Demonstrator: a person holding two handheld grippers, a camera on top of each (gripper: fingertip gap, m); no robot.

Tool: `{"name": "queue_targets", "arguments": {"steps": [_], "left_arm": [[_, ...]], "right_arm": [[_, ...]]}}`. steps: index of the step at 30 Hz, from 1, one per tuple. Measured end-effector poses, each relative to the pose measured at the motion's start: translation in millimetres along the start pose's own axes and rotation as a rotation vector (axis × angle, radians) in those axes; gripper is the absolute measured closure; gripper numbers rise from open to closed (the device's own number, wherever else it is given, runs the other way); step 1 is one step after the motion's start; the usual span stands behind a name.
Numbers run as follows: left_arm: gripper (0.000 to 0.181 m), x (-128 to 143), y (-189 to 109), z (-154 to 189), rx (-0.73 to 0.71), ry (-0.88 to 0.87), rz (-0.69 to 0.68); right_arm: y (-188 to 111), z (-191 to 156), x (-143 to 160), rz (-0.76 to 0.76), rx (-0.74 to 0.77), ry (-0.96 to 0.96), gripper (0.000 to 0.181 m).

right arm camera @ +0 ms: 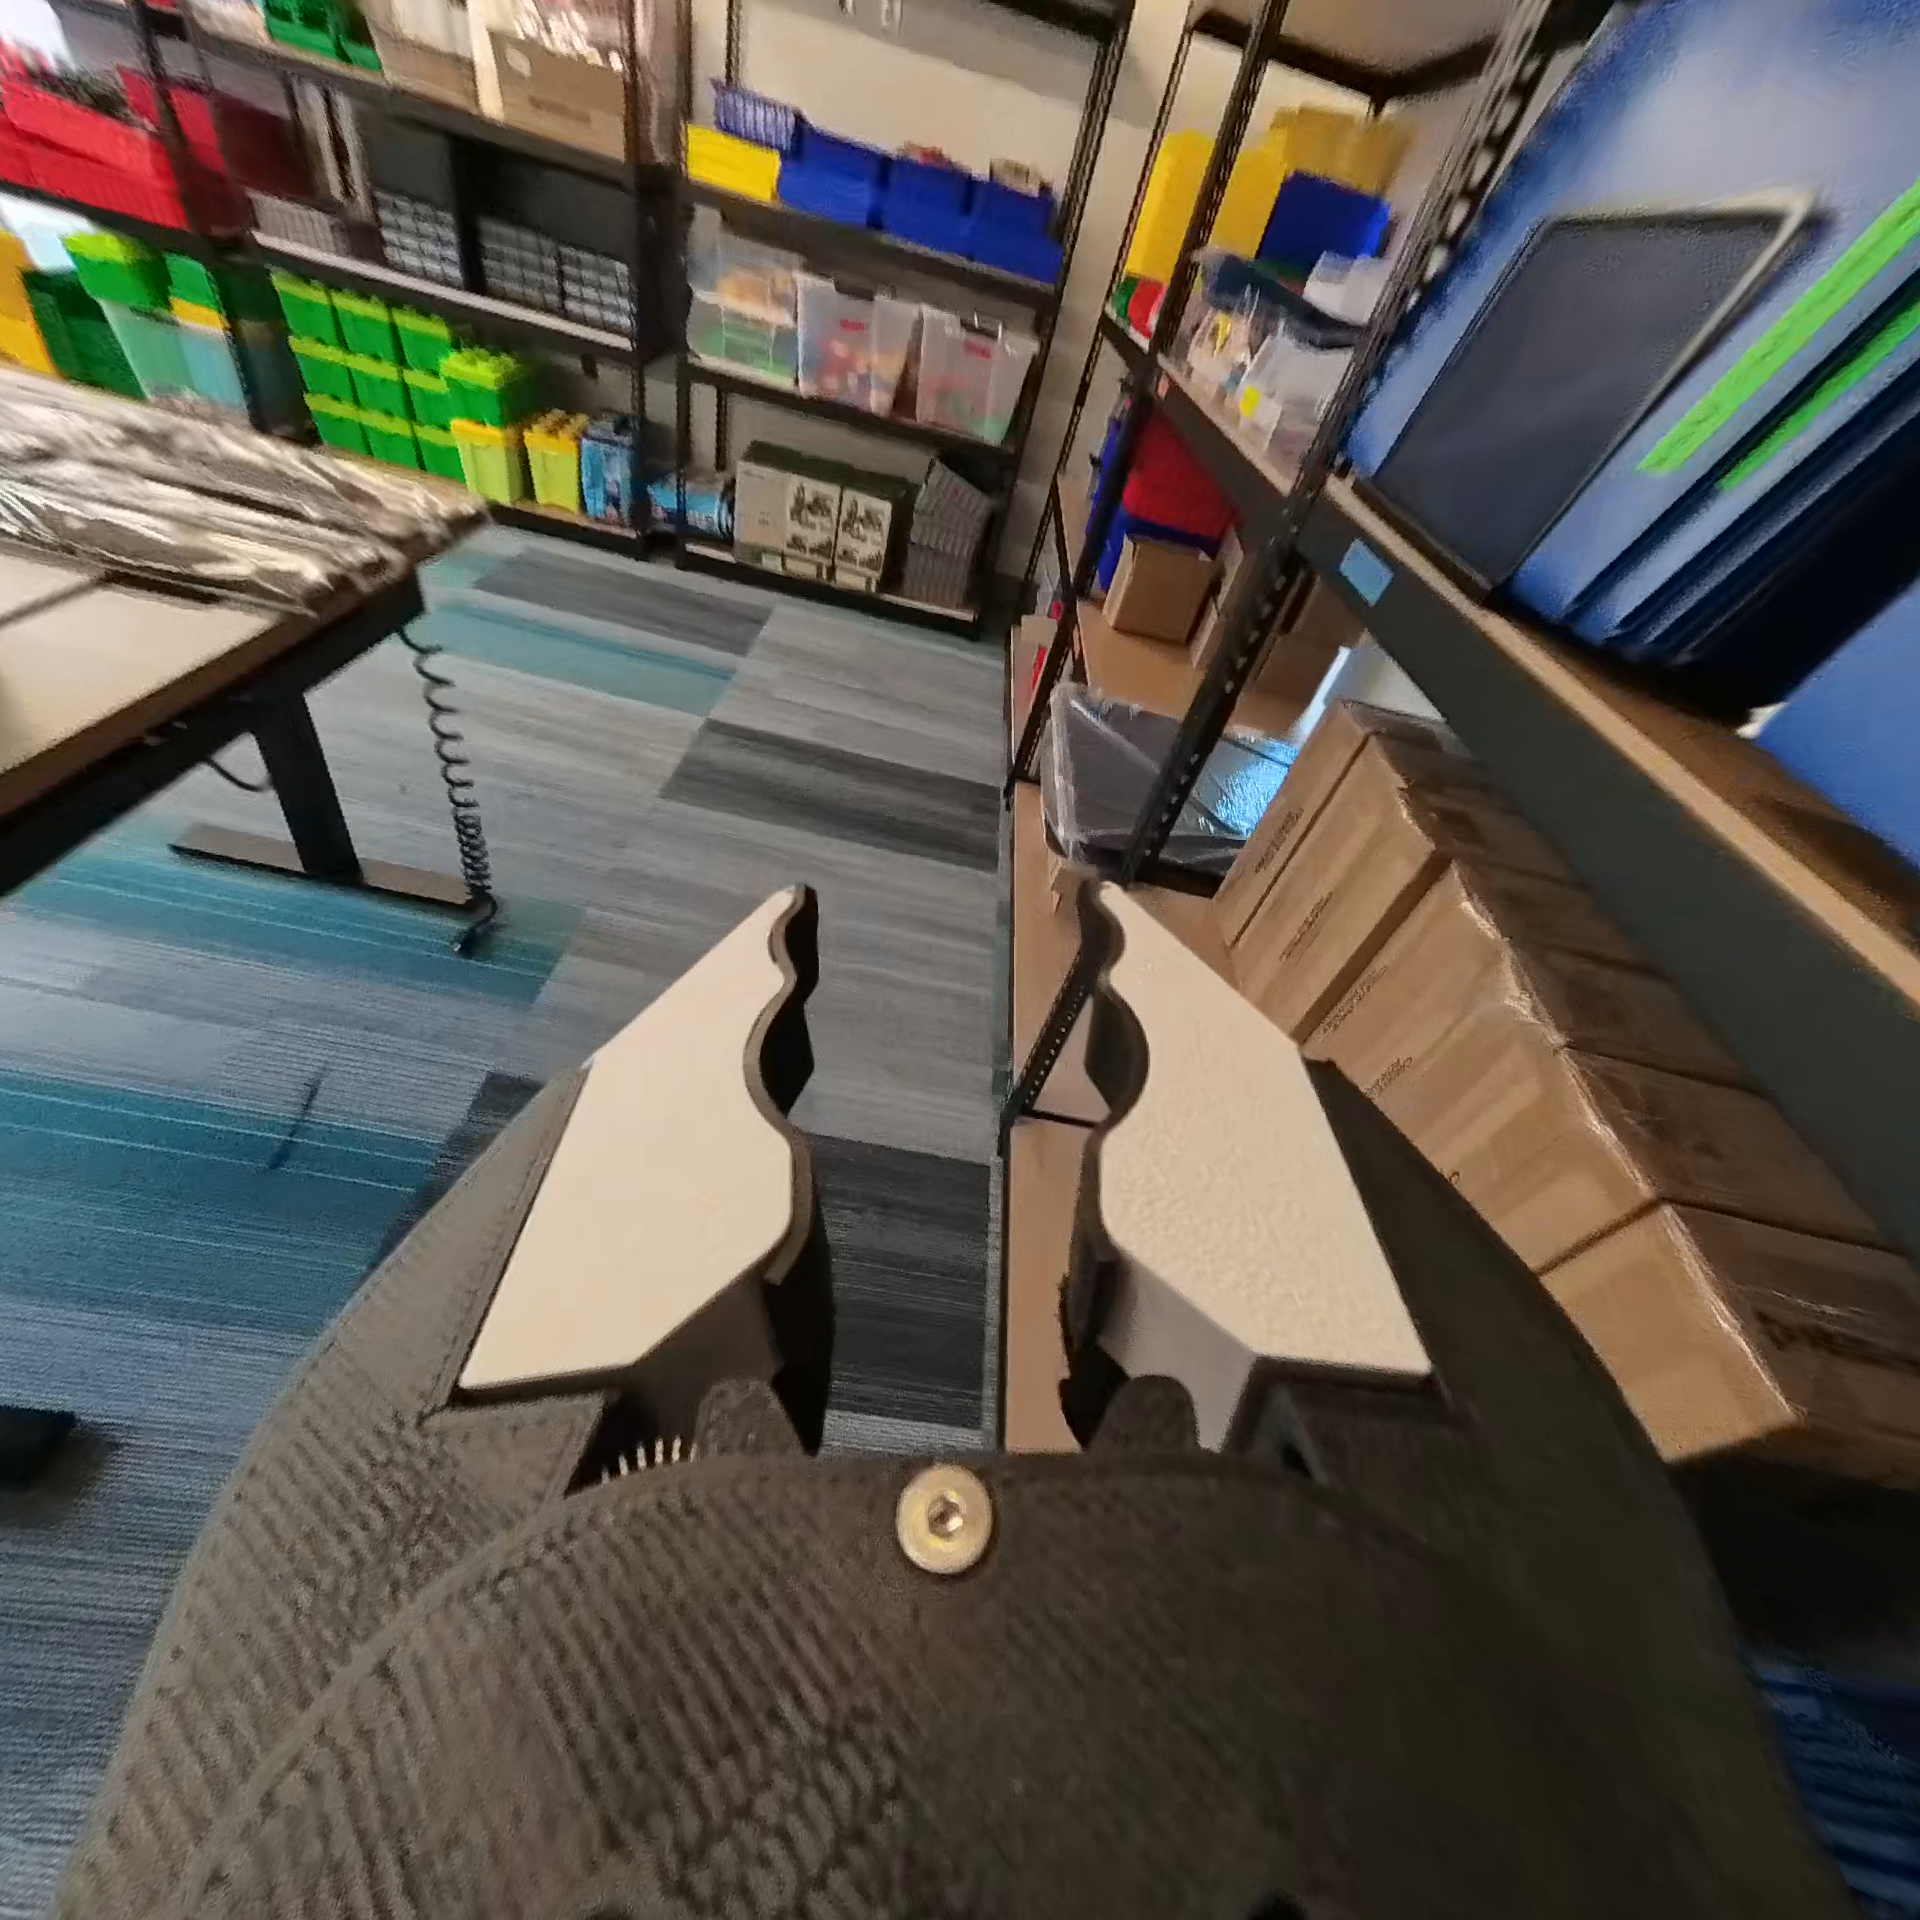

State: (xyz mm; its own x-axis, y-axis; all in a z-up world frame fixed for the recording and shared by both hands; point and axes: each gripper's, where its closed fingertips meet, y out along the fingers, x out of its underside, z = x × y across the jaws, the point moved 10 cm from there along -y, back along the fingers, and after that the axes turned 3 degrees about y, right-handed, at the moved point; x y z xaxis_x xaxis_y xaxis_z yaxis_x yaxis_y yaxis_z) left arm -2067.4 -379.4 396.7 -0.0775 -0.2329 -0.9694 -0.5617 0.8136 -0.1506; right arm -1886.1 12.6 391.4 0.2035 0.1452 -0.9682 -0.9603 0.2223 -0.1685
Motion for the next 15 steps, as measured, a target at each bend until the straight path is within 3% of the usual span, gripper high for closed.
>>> {"name": "queue_targets", "arguments": {"steps": [5,11,15], "left_arm": [[0.149,33.4,113.2,-102.1,-0.054,-0.059,0.012],[0.150,40.3,220.3,-225.4,-0.129,-0.020,-0.071],[0.145,55.3,284.2,-300.1,-0.147,-0.116,-0.088]], "right_arm": [[149.5,23.1,-18.9,-0.011,0.086,-0.127,0.132],[350.2,24.7,-90.7,-0.014,0.071,-0.191,0.130],[475.8,19.8,-127.1,-0.037,0.076,-0.230,0.130]]}}
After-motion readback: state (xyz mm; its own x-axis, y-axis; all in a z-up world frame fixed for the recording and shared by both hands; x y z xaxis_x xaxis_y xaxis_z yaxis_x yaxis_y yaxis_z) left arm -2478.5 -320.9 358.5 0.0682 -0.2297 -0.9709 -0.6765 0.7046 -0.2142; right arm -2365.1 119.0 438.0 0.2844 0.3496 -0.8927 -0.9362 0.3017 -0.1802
